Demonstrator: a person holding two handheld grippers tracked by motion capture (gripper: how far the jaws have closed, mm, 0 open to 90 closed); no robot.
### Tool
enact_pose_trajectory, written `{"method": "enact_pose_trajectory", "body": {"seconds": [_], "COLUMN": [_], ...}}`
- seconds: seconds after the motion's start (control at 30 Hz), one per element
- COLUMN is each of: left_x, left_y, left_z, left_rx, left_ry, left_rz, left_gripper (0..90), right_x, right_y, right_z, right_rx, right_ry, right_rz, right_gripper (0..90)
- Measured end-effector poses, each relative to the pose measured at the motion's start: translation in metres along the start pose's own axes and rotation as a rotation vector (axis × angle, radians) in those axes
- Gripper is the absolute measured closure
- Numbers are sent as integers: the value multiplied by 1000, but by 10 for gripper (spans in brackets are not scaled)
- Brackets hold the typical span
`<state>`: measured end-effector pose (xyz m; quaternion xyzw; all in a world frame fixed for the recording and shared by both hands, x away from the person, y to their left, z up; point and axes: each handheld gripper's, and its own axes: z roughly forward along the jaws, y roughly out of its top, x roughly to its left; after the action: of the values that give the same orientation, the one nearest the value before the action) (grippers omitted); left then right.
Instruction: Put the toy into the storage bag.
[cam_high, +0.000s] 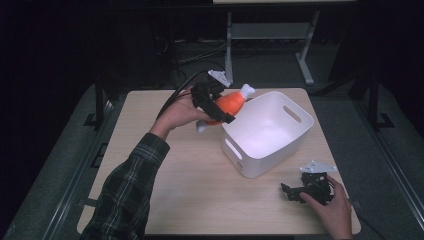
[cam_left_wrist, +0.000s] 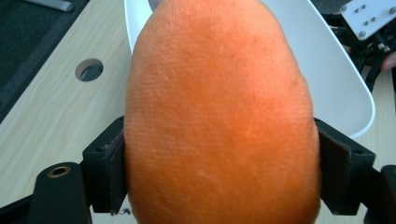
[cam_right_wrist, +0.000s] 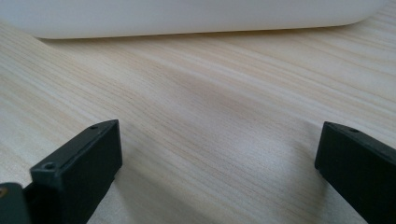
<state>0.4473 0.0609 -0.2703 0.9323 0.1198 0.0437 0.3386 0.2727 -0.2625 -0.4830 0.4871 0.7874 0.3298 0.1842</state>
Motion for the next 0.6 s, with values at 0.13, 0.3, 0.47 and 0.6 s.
{"method": "enact_pose_trajectory", "body": {"seconds": [0.13,0.3,0.47,0.6], "left_x": [1,1,1,2], "left_y": [10,22,32,38], "left_z": [5,11,19,26], "left_rx": [-4,-14,-23,-28], "left_ry": [-2,-3,-10,-14], "left_rz": [5,14,17,20], "left_gripper": [188,188,188,187], "right_x": [0,0,0,0], "right_y": [0,0,0,0], "right_z": [0,0,0,0], "right_rx": [0,0,1,0], "right_ry": [0,0,1,0], "right_rz": [0,0,-2,-2], "right_gripper": [2,2,2,2]}}
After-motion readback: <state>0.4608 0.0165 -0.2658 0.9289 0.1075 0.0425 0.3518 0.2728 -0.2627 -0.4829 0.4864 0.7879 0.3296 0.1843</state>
